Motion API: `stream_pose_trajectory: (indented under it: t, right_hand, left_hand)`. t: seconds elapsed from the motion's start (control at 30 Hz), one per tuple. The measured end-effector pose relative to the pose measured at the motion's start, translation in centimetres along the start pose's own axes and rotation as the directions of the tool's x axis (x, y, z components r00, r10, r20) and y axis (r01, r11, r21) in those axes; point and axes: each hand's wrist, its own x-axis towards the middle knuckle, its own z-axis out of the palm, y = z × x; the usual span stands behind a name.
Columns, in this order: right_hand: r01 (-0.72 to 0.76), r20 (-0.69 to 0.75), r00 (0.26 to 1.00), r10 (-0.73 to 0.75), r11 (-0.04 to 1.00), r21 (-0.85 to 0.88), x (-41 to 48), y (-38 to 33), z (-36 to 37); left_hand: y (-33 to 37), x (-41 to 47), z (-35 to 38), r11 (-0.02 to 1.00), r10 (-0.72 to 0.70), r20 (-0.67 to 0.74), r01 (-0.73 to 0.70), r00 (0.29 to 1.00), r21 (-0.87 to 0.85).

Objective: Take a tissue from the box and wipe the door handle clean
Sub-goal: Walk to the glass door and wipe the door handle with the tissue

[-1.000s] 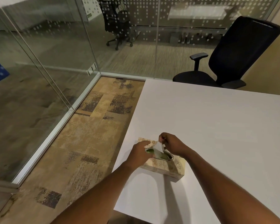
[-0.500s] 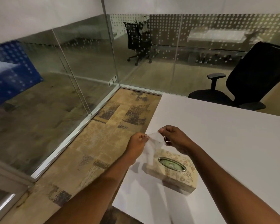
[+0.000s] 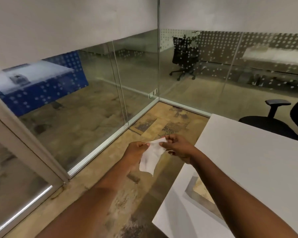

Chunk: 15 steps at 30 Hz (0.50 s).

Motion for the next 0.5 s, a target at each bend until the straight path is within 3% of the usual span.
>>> stream_pose_trajectory:
  t: [0.1, 0.27, 0.37, 0.5]
  right_hand:
    - [0.027, 0.014, 1.0, -0.026, 0.999, -0.047, 1.8, -1.6, 4.2]
    - [0.211, -0.081, 0.968, -0.236, 0.949, -0.232, 4.5, -5.3, 12.5]
    - [0.317, -0.022, 0.941, -0.338, 0.901, -0.296, 5.7, -7.7, 18.0]
    - [0.436, -0.021, 0.867, -0.498, 0.778, -0.452, 6.3, -10.2, 24.4]
  left_hand:
    - [0.1, 0.1, -4.7, 0.999, -0.003, 0.0, 0.003, 1.0, -0.034]
    - [0.6, -0.4, -13.1, 0.996, 0.004, 0.061, 0.001, 0.998, -0.084]
    - [1.2, -0.2, -18.7, 0.991, 0.038, 0.11, -0.023, 0.993, -0.131]
    - [1.5, -0.2, -24.9, 0.993, 0.068, 0.01, -0.067, 0.998, -0.102]
